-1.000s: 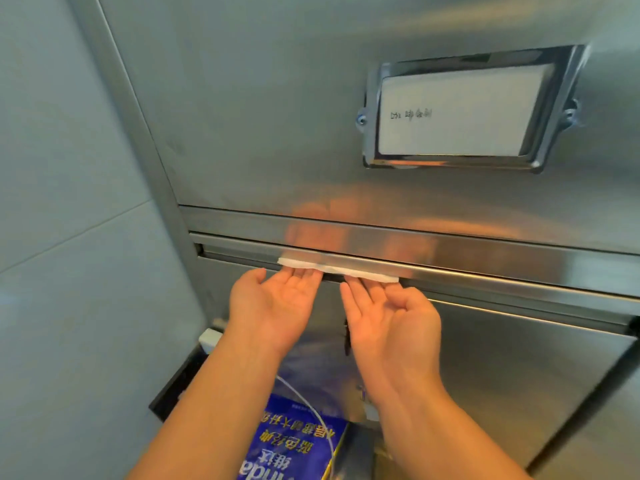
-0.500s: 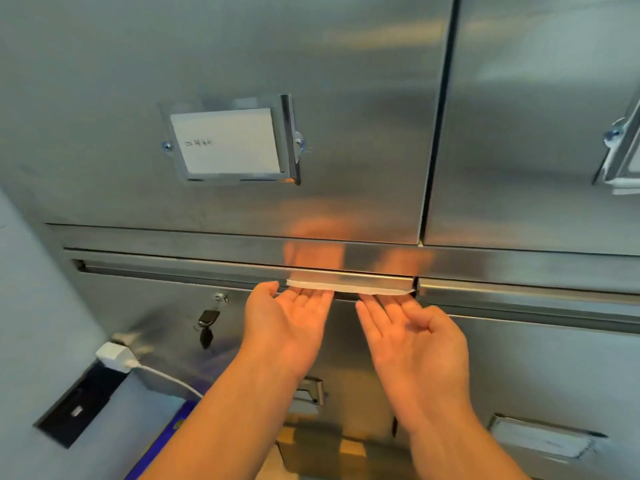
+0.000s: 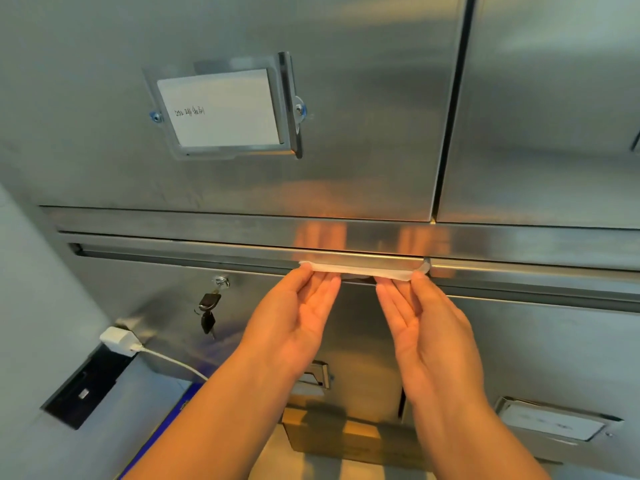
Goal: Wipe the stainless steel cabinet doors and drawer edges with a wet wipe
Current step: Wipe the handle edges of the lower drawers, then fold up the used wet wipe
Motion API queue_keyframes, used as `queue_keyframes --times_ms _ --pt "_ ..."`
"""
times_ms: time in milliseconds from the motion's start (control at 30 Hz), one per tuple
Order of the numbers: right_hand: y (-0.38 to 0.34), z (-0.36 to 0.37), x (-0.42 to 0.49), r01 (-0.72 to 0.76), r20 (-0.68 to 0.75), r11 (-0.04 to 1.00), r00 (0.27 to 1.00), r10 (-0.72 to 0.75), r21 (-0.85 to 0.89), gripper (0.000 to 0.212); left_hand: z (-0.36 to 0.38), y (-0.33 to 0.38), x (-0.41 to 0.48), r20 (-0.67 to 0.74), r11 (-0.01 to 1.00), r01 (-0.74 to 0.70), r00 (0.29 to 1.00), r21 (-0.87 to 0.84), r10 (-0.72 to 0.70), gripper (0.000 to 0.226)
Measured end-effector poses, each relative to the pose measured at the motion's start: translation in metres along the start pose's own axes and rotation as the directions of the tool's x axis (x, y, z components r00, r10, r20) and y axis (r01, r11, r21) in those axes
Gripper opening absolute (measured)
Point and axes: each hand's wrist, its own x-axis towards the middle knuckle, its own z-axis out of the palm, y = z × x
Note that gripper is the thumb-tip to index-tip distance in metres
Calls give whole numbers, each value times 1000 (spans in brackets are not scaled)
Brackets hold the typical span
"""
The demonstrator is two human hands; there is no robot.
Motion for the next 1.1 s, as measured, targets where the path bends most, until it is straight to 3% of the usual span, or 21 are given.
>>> queue_keyframes --times_ms 367,533,667,767,867,900,967,1033,1100 --pt "2 -10 -1 54 -36 977 997 -63 -208 16 -20 5 7 119 914 -174 983 366 139 15" --pt "9 -24 0 -2 23 970 1000 7 -244 16 -24 11 6 165 849 -240 969 472 182 13" --pt "10 -41 1 -60 101 907 989 111 -417 17 -26 14 7 191 742 -322 947 587 260 15" --pt "-2 -56 1 -30 108 699 982 153 -715 19 -28 20 7 217 668 -350 936 657 277 16" --pt "-24 -68 2 279 263 229 960 -98 -933 11 -30 29 8 283 482 -432 892 763 352 18" --pt "-32 -67 1 405 384 79 902 -197 -911 9 -32 33 7 344 378 -478 863 793 369 20" --pt "-45 -54 -2 611 613 -94 750 -249 -786 5 -34 40 4 508 161 -572 802 805 314 18" --pt "-47 -35 -1 756 776 -177 611 -156 -631 15 -33 44 -2 634 -50 -638 747 768 198 14" --pt "-44 -16 2 819 845 -231 533 -29 -525 30 -30 47 -7 709 -237 -676 697 698 103 10"
